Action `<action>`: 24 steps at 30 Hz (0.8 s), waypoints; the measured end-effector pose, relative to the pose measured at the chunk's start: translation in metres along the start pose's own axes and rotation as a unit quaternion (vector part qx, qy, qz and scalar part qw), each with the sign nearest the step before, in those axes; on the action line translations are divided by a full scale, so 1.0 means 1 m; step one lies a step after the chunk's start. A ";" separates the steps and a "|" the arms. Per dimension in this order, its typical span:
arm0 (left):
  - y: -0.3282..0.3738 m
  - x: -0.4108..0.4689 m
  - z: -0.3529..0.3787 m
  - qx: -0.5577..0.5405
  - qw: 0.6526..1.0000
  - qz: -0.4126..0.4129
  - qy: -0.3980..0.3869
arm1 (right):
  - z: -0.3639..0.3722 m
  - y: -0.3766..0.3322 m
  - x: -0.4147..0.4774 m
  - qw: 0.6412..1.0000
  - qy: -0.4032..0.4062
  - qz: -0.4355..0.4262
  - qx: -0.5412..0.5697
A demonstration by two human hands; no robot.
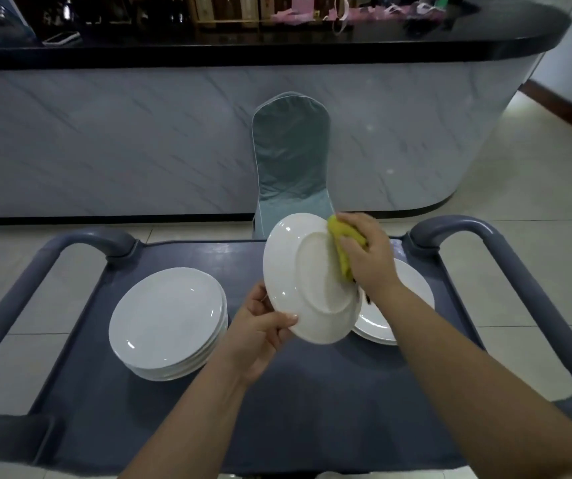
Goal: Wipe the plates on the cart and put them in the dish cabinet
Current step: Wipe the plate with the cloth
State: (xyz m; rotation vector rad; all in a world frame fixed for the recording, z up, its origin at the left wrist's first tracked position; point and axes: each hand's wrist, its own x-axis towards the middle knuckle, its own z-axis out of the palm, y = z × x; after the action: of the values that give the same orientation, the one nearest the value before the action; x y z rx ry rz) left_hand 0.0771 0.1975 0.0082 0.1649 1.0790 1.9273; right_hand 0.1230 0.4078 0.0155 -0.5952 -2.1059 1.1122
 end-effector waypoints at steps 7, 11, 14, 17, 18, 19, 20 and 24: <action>0.020 0.022 -0.008 -0.043 0.999 0.026 -0.019 | 0.019 -0.040 -0.053 0.947 -0.163 -0.264 -0.078; 0.010 0.015 -0.011 -0.014 0.999 -0.009 -0.044 | -0.033 0.014 -0.078 0.961 -0.116 -0.237 -0.085; 0.006 0.015 -0.006 0.050 0.995 -0.028 -0.087 | -0.038 0.022 -0.040 0.998 0.015 -0.055 -0.018; 0.006 0.020 0.002 0.093 0.992 -0.034 -0.084 | -0.014 -0.003 0.008 0.996 0.064 0.052 -0.022; 0.007 0.024 0.003 0.094 0.992 -0.029 -0.075 | -0.002 -0.012 0.012 0.997 0.052 0.044 -0.042; 0.008 0.028 0.004 0.089 0.994 -0.023 -0.066 | 0.009 -0.022 0.008 0.998 0.026 0.012 -0.057; 0.011 0.032 0.003 0.079 0.995 -0.018 -0.059 | 0.018 -0.031 -0.003 0.997 -0.006 -0.042 -0.070; 0.020 0.044 -0.003 0.016 0.998 -0.022 -0.055 | 0.012 -0.022 -0.070 0.964 -0.113 -0.216 -0.105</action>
State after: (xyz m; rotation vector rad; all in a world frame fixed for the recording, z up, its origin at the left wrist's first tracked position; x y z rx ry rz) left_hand 0.0373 0.2245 0.0085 0.2602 1.0335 1.8410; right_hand 0.1588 0.3439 0.0049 -0.0859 -2.4176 0.7406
